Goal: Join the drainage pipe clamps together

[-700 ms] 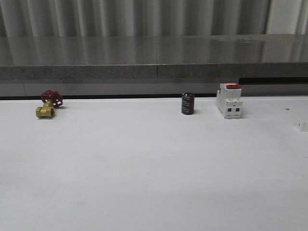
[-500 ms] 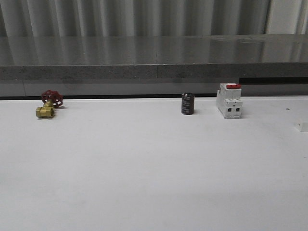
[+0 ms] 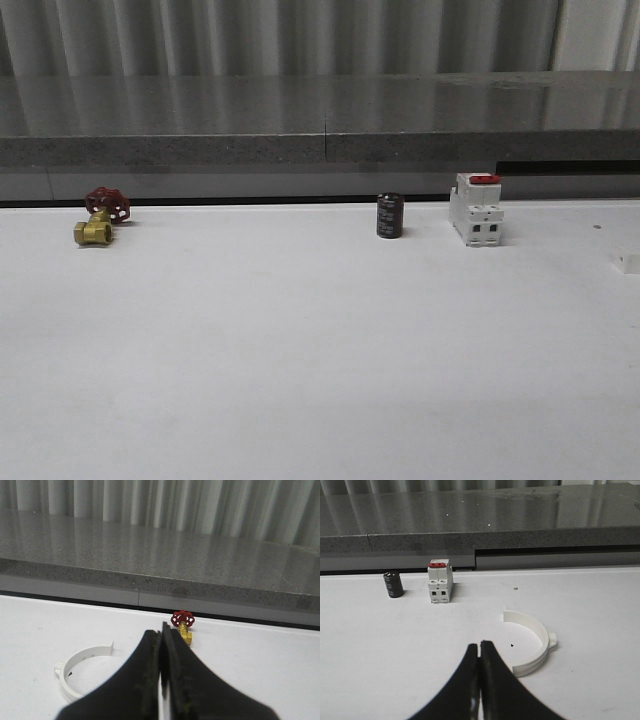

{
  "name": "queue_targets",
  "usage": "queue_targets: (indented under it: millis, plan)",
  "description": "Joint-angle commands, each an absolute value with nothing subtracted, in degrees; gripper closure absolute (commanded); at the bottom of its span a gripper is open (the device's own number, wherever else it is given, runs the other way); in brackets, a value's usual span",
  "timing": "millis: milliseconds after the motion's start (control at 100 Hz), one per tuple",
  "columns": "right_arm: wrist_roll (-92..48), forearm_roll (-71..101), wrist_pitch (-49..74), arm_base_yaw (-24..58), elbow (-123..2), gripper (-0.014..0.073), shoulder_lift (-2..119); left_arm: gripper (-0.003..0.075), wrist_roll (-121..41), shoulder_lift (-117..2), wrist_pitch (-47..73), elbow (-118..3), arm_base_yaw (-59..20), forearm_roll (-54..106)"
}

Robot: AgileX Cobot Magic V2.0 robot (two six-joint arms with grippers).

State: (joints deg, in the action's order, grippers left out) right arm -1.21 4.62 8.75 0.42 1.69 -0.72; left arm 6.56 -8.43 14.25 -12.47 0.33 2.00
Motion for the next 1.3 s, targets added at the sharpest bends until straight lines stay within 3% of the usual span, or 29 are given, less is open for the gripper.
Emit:
queue_targets:
  millis: [0,240,550,670,820,890,1100,1290]
  plan:
    - [-1.43,4.84,4.04,0.10,0.52,0.0661,-1.39,0.0741,6.44,-15.45,17.51,-21.61,0.45,2.10]
    - [-1.43,4.84,4.04,0.10,0.52,0.0661,-1.39,0.0741,6.44,-36.02,36.24,-41.48,0.45,0.00]
    - [-1.43,4.84,4.04,0.10,0.52,0.0661,-1.39,0.0733,4.94,-47.59,38.14,-46.03,0.45,-0.75]
    - [-1.43,4.84,4.04,0.10,0.52,0.0661,-1.39,0.0595,4.94,-49.86,39.89,-46.03,0.45,-0.75]
    - [-1.43,4.84,4.04,0.10,0.52,0.0661,-1.39,0.0220,5.27,-51.49,39.64,-46.03,0.45,-0.47]
    - [-1.43,4.84,4.04,0.10,0.52,0.0661,-1.39,0.0127,5.59,-52.24,38.80,-46.03,0.45,0.60]
    - [-1.43,4.84,4.04,0.10,0.52,0.0661,-1.39,0.0112,5.47,-59.36,36.62,-48.08,2.44,-1.29]
    - [-1.43,4.84,4.04,0.10,0.52,0.0661,-1.39,0.0113,0.75,-73.12,36.99,-55.26,10.69,0.56]
